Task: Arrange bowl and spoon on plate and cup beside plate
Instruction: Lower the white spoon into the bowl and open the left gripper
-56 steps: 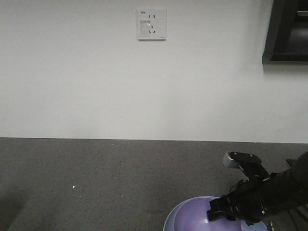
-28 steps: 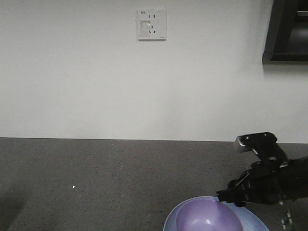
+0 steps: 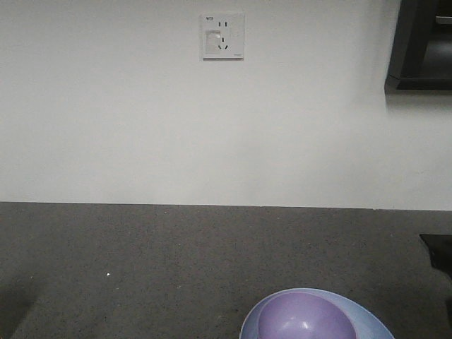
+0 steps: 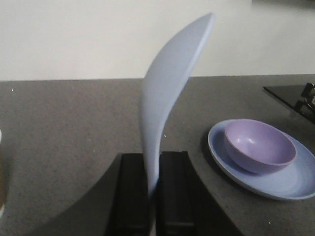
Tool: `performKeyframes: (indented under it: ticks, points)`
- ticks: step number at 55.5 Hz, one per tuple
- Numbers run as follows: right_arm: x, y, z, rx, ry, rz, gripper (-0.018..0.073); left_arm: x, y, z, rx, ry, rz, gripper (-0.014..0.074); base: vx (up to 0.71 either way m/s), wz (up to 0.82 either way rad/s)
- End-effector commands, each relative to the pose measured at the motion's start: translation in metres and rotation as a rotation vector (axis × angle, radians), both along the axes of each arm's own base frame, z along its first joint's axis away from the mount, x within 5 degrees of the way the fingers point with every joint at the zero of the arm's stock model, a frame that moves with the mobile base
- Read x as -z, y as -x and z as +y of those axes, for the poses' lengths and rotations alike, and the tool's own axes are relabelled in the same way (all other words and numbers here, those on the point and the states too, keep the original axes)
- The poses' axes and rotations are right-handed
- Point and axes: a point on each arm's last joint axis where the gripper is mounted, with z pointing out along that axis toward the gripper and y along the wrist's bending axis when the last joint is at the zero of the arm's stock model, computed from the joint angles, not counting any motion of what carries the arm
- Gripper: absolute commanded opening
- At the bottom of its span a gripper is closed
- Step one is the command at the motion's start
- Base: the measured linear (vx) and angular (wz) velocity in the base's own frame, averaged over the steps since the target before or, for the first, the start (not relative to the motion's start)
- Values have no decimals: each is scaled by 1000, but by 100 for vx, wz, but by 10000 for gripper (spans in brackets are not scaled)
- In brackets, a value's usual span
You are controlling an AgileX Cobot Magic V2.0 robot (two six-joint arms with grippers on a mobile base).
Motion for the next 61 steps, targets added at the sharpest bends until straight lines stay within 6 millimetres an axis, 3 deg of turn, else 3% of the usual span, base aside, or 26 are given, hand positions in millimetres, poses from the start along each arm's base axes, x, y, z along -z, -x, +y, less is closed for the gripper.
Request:
performKeyframes:
  ticks: [1,13,20,30,43,61]
  points:
    - [1,25,-4,33,-33,-131,-10,-14,-14,-2,11,52,31,0,0,0]
    - [27,61,-8,45,-40,-200,-8,-39,-67,-10,136,19,178,0,0,0]
    - [35,66,-8,45,-40,-198,-8,-57,-105,-20,286,36,218,0,0,0]
    - [36,66,-8,48,-41,-199,-8,-65,-148,-38,414,77,269,0,0,0]
    - [36,65,-8,51,-43,-208,-8,-44,-185,-87,548,70,368,0,0,0]
    - [36,65,-8,51,-43,-208,-8,10,-203,-167,678,29,506,0,0,0]
